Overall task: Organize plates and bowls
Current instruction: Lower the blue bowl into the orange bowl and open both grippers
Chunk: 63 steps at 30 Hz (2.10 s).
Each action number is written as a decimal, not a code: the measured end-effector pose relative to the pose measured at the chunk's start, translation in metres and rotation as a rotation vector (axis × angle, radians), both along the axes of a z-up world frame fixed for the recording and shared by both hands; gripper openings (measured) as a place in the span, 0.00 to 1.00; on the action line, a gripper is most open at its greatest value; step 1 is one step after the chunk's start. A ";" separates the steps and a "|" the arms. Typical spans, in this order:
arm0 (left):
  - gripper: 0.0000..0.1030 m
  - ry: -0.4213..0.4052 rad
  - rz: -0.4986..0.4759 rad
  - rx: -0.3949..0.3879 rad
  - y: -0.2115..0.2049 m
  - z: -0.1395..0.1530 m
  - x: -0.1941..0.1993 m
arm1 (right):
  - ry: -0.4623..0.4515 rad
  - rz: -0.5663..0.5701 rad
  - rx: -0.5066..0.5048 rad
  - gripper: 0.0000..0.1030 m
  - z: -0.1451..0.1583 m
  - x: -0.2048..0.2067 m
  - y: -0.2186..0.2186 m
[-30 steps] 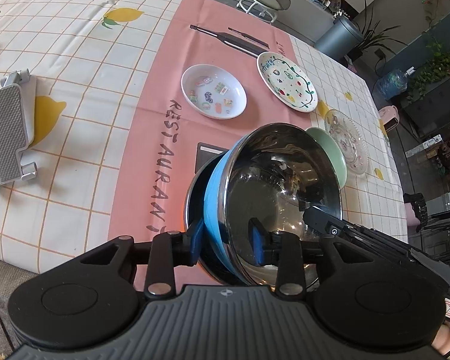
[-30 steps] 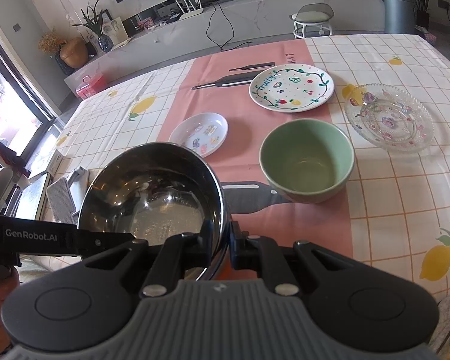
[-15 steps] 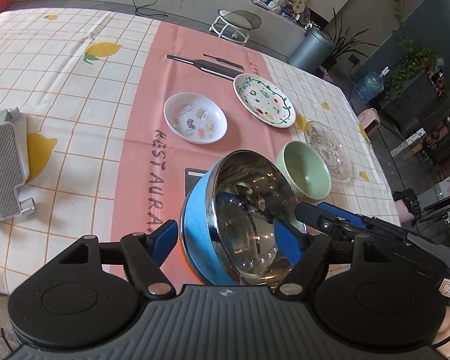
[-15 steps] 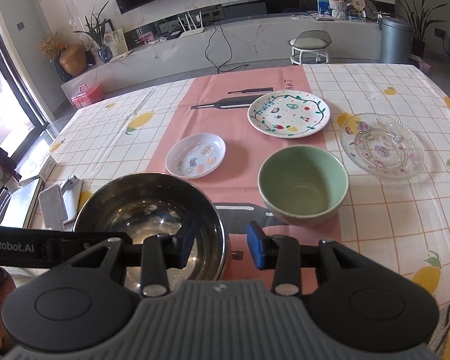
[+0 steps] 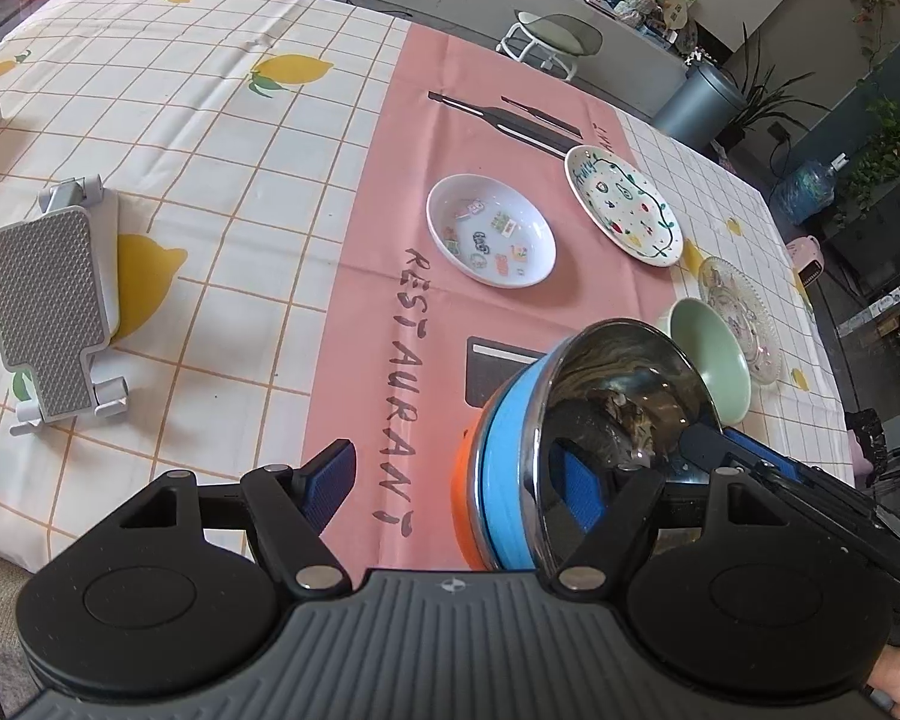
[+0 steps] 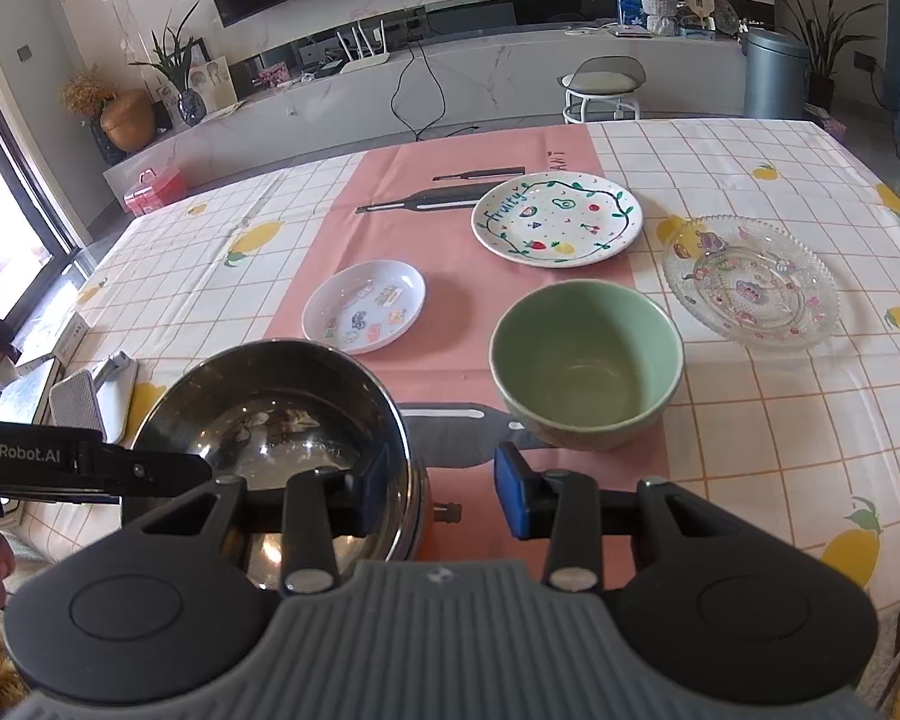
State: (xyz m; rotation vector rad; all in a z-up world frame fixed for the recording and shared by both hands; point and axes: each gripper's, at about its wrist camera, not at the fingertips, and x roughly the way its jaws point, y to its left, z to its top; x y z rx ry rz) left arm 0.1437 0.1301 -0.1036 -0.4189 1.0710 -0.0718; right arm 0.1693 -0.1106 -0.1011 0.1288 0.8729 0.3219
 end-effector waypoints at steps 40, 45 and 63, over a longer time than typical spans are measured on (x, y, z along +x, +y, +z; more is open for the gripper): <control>0.84 -0.053 0.043 -0.002 0.000 -0.007 0.003 | -0.002 0.029 0.100 0.39 -0.007 0.009 -0.003; 0.84 -0.080 0.051 0.009 0.001 0.004 -0.003 | -0.104 0.035 0.110 0.59 0.015 -0.002 -0.014; 0.84 -0.138 0.021 0.089 -0.030 0.060 0.000 | -0.287 -0.077 0.000 0.64 0.056 -0.001 -0.090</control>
